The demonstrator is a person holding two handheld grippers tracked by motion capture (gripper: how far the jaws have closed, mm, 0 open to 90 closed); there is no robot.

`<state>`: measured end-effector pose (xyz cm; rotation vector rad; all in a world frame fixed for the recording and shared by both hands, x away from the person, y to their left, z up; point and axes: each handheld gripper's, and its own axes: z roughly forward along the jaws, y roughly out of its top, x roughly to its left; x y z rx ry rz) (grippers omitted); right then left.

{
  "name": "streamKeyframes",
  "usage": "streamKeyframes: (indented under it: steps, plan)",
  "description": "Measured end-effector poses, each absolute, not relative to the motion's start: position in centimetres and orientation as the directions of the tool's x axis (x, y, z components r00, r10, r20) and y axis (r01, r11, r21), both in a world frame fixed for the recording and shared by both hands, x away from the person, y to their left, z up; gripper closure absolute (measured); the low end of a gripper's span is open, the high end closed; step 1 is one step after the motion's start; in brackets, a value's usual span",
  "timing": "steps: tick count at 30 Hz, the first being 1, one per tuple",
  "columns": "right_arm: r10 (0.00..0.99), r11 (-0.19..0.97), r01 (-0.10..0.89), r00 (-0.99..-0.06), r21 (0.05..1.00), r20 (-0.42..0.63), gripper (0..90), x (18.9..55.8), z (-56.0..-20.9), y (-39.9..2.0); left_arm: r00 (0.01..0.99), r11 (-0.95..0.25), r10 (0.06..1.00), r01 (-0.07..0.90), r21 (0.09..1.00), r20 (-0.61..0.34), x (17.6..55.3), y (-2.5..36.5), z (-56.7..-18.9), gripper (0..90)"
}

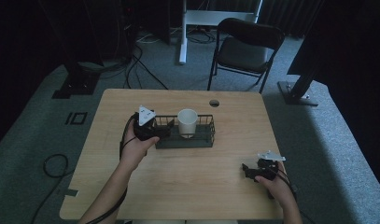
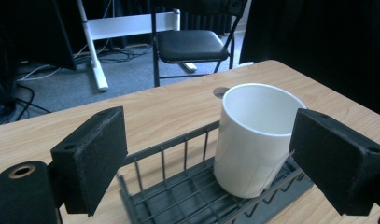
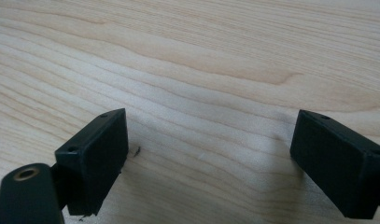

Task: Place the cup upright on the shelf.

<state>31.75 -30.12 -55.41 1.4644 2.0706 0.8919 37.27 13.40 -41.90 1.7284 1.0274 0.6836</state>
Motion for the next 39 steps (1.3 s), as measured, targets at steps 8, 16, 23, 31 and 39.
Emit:
streamKeyframes:
  steps: [8,16,23,31,39]
  plan:
    - [0.942,0.228,0.651,-0.335,0.724,0.006,10.9,31.8,-55.4,-30.1,0.462,-0.164,0.887,0.333,0.929,-0.009,36.4,15.4,-42.3,11.8]
    - [0.942,0.226,0.651,-0.334,0.724,0.007,10.9,31.8,-55.4,-30.1,0.426,-0.15,0.905,0.358,0.922,-0.018,35.8,17.5,-43.5,11.7]
    - [0.942,0.227,0.652,-0.335,0.724,0.006,10.9,31.7,-55.4,-30.1,0.397,-0.13,0.917,0.383,0.914,-0.036,35.1,19.3,-45.0,10.8]
    - [0.942,0.227,0.652,-0.335,0.724,0.006,10.9,31.7,-55.4,-30.1,0.377,-0.128,0.925,0.417,0.9,-0.043,34.2,20.9,-47.1,10.7]
    - [0.942,0.227,0.651,-0.335,0.725,0.005,10.9,31.8,-55.4,-30.1,0.377,-0.142,0.925,0.458,0.878,-0.047,33.1,21.7,-49.2,10.7]
